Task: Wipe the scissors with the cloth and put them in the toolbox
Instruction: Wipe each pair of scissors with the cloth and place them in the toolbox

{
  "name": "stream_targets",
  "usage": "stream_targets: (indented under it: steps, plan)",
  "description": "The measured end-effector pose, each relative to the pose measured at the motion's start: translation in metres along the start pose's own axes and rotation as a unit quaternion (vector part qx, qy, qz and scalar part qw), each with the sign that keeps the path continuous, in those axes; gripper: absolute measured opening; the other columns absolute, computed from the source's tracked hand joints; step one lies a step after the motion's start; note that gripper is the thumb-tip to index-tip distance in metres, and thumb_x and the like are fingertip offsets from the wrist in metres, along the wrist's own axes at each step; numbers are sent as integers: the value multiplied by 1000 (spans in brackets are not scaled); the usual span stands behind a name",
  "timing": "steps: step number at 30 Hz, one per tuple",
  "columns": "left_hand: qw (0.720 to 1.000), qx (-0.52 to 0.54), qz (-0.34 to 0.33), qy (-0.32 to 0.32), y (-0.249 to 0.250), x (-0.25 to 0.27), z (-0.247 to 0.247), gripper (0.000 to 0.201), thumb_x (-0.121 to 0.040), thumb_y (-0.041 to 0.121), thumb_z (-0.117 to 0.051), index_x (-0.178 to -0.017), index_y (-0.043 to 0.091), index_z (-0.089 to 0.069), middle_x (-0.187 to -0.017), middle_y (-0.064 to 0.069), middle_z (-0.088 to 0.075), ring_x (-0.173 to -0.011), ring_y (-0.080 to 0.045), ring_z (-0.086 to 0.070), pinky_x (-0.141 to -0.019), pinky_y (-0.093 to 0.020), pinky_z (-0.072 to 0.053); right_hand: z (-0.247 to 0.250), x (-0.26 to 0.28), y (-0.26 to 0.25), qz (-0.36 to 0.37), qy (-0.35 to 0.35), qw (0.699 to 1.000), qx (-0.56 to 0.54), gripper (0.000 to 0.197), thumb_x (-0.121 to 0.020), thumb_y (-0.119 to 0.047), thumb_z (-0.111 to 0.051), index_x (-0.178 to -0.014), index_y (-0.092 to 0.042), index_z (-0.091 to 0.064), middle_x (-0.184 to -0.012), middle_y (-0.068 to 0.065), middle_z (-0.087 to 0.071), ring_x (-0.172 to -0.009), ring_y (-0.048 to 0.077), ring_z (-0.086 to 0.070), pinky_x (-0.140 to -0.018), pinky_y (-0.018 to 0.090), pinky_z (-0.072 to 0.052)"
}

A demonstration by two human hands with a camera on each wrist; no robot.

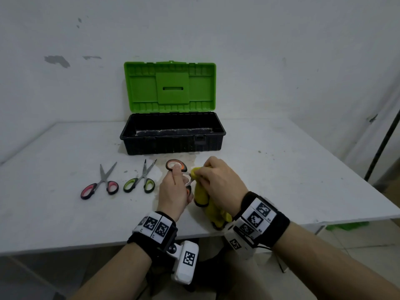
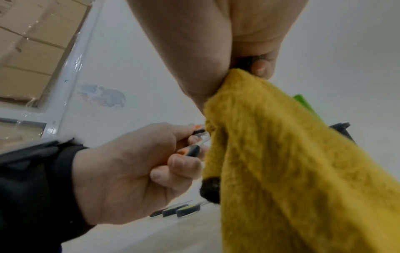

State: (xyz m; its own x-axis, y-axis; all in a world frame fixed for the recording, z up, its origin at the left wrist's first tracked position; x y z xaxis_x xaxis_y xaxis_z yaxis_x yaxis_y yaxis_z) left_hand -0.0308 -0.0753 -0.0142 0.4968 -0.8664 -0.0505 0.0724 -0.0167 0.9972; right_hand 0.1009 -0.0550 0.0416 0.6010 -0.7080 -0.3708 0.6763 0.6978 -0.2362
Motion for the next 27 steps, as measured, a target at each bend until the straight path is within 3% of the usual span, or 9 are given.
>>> stream_targets:
  steps: [4, 8, 12, 16, 19, 23, 27]
  plan:
    - [1000, 24, 5, -10, 2, 2, 0, 50, -106, 47, -26, -82, 10, -48, -66, -7, -42, -44, -20, -43, -40, -25, -36, 8, -1, 3, 3, 2, 1000, 8, 22, -98, -25, -52, -101, -16, -72, -99, 5, -53, -87, 22, -51, -74, 34, -50]
    - [999, -28, -22, -11, -2, 0, -4, 61, -99, 65, -23, -81, 16, -56, -65, -5, -55, -57, -24, -55, -50, -36, -46, 5, -1, -10, 38, -1, 999, 13, 19, -96, -19, -52, -97, -14, -71, -94, 7, -51, -82, 23, -49, -68, 33, -47]
    - [999, 34, 9, 12, 1, -6, 4, 46, -106, 46, -29, -76, 16, -46, -61, -2, -39, -43, -15, -44, -43, -26, -42, 4, 4, 8, 14, -28, 999, 26, 22, -98, -24, -51, -97, -16, -71, -95, 5, -50, -86, 24, -51, -72, 34, -47]
    - [999, 39, 4, -6, 2, -5, 2, 49, -106, 47, -28, -74, 13, -43, -57, -2, -35, -44, -20, -39, -42, -26, -38, 6, 5, 3, 20, 22, 1000, 10, 22, -97, -26, -52, -98, -15, -70, -96, 5, -51, -83, 21, -50, -68, 33, -48]
    - [1000, -3, -7, -25, 3, -1, -3, 55, -105, 51, -24, -73, 13, -48, -52, -4, -43, -43, -21, -46, -44, -28, -39, -1, 4, -6, 33, 14, 999, 1, 19, -96, -22, -53, -101, -15, -70, -95, 5, -50, -81, 22, -49, -67, 32, -48]
    - [998, 67, 6, -21, 6, 0, 3, 44, -107, 45, -29, -76, 16, -43, -59, 0, -33, -38, -14, -38, -40, -26, -33, 1, 2, 18, -29, 31, 999, -20, 18, -96, -21, -54, -94, -15, -71, -93, 4, -49, -82, 22, -52, -73, 37, -50]
    - [994, 79, 35, -65, 7, -2, 11, 38, -104, 44, -42, -83, 12, -45, -61, -2, -37, -46, -15, -42, -39, -21, -34, 11, 3, 31, -59, 53, 996, -40, 19, -97, -24, -54, -97, -16, -71, -97, 1, -50, -83, 17, -51, -76, 29, -48]
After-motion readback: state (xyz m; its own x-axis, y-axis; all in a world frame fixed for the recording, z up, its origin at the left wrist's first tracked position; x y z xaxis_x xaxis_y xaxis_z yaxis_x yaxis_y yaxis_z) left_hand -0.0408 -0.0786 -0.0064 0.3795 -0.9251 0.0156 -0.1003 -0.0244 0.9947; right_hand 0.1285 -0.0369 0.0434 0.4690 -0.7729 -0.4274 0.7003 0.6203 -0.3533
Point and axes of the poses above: each hand's wrist, its own x-axis away from the middle knuckle, its own z-axis out of the back of the hand, y = z × x, the point moved 1 cm from there along -x, towards the middle knuckle
